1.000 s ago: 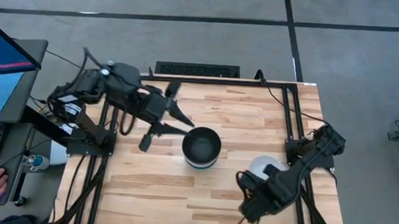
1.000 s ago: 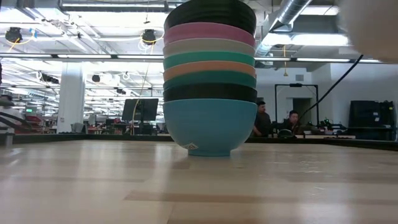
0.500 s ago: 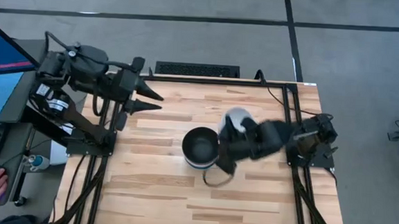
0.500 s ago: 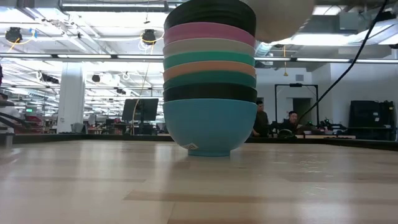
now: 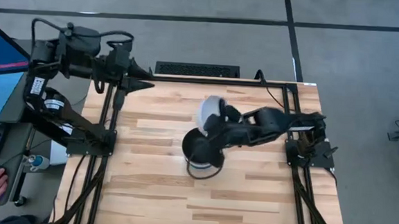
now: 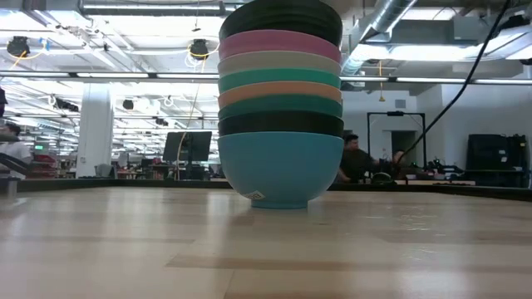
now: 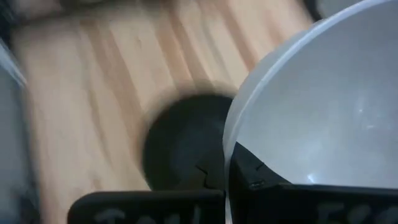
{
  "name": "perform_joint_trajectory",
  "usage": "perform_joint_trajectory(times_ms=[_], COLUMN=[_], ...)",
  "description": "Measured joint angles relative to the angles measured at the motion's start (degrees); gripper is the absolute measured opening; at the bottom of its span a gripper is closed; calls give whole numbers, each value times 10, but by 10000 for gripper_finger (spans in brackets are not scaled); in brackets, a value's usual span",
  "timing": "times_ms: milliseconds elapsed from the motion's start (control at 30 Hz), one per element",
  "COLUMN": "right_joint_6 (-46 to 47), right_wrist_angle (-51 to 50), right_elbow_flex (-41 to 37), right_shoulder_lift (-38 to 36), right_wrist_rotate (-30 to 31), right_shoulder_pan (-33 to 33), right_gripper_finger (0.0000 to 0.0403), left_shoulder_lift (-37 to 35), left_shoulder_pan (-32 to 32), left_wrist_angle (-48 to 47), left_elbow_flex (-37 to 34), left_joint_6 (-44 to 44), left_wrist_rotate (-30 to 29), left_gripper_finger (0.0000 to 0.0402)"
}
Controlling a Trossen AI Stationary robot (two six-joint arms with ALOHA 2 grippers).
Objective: Nest bowls inside each other
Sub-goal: Stack the white bowl on top of the black bowl
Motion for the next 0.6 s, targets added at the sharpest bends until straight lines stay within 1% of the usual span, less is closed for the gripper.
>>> perform_joint_trajectory(times_ms=[33, 100, 200, 300, 400, 533, 600], right_joint_6=[-4, -7, -8, -21, -20, -6, -4], right_wrist_angle=[-26, -23, -50, -37, -25, 1, 29], right_elbow_flex=[-2, -6, -6, -1, -4, -4, -2], right_shoulder_lift=[10, 29, 59, 86, 90, 97, 96], right_wrist_rotate=[-5, -22, -36, -42, -57, -61, -70], right_shoulder_pan=[3, 2, 2, 3, 3, 9, 17], right_gripper_finger=[10, 10, 10, 13, 14, 10, 10], left_shoulder_lift=[-1, -6, -9, -12, -14, -15, -15], left_shoulder_pan=[5, 11, 19, 24, 24, 24, 24], left_wrist_angle=[1, 0, -2, -4, -8, -8, -9], left_elbow_flex=[0, 1, 1, 0, 0, 0, 0], left_joint_6=[0, 0, 1, 1, 1, 3, 3], left_wrist_rotate=[4, 3, 3, 4, 4, 4, 4], left_gripper_finger=[96, 96, 96, 96, 96, 96, 96])
